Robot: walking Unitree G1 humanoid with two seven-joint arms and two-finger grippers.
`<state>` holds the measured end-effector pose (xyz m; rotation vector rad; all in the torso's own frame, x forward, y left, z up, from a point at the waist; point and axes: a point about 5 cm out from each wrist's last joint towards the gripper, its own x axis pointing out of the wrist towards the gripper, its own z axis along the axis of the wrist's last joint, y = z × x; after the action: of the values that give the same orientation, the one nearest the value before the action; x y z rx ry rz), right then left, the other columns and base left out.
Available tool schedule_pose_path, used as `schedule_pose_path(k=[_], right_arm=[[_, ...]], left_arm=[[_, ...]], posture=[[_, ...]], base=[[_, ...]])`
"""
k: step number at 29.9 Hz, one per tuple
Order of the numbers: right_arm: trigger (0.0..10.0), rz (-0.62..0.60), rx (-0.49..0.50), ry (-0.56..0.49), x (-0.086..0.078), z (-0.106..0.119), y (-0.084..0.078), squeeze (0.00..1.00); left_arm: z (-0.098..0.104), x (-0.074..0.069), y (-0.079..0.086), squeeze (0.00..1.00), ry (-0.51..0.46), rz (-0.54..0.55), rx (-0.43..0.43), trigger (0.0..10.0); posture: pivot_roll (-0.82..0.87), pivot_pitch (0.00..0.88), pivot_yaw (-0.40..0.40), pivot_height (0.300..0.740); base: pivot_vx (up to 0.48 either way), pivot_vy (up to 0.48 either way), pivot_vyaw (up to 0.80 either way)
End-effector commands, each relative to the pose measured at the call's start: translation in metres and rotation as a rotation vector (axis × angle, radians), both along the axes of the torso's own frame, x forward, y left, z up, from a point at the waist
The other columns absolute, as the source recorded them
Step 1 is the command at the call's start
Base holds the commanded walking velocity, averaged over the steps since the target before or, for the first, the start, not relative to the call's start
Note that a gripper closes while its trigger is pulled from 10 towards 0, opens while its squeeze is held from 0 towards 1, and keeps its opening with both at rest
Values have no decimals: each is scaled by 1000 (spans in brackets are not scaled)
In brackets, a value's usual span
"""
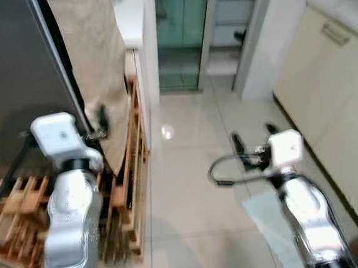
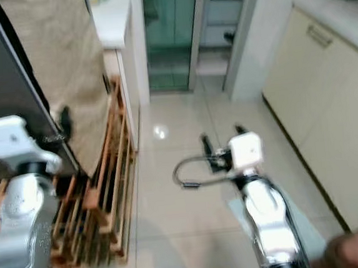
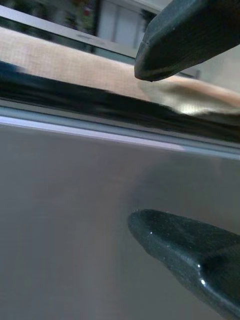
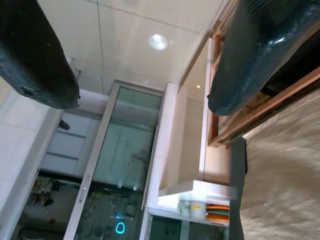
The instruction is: Restocking fridge
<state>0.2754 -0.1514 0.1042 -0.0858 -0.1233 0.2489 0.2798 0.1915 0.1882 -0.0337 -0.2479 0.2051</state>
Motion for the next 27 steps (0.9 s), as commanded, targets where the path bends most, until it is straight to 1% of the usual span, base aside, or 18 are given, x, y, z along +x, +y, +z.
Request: schedule_pose_path(k=[1,3,7,12,15,17,18,19,21,24,27], right_arm=[[10000,-26,-8,28,-1,-4,-9,0],[10000,-19,9,35,-1,-5,-8,0],[10000,-12,10,29,0,-4,-4,0],[10000,-30,-2,32,-1,-6,-5,0],[10000,-37,11,34,-1,-6,-7,0],[10000,-38,12,36,-1,-6,-7,0],[10000,-38,12,36,-1,-7,-7,0],[10000,-38,13,37,-1,-7,-6,0],[10000,-38,13,36,-1,-7,-6,0],[10000,-39,15,39,-2,-7,-6,0],[10000,-45,17,48,-3,-9,-8,0]], left_arm=[[3,3,-4,0,-2,0,-4,10000],[5,6,-5,0,-9,-5,1,10000],[6,8,-7,0,-8,-21,14,10000],[2,9,-11,0,9,-48,25,10000],[2,12,-30,0,16,-170,55,10000],[0,15,-47,0,32,-277,75,10000],[1,16,-54,0,32,-310,76,10000],[4,21,-60,0,32,-331,62,10000],[5,24,-61,0,33,-330,54,10000],[13,31,-61,0,15,-315,39,10000],[21,41,-59,0,4,-299,13,10000]], posture=[[-22,0,-42,740],[-23,0,-39,740],[-34,0,-26,740],[-39,0,-23,740],[-42,0,-23,740],[-42,0,-23,740],[-43,0,-23,740],[-42,0,-23,740],[-42,0,-23,740],[-53,0,-19,740],[-62,0,-10,740]], base=[[0,0,0],[0,0,800],[0,0,762],[0,0,676],[0,0,0],[0,0,0],[0,0,0],[0,0,0],[0,0,0],[0,0,0],[0,0,0]])
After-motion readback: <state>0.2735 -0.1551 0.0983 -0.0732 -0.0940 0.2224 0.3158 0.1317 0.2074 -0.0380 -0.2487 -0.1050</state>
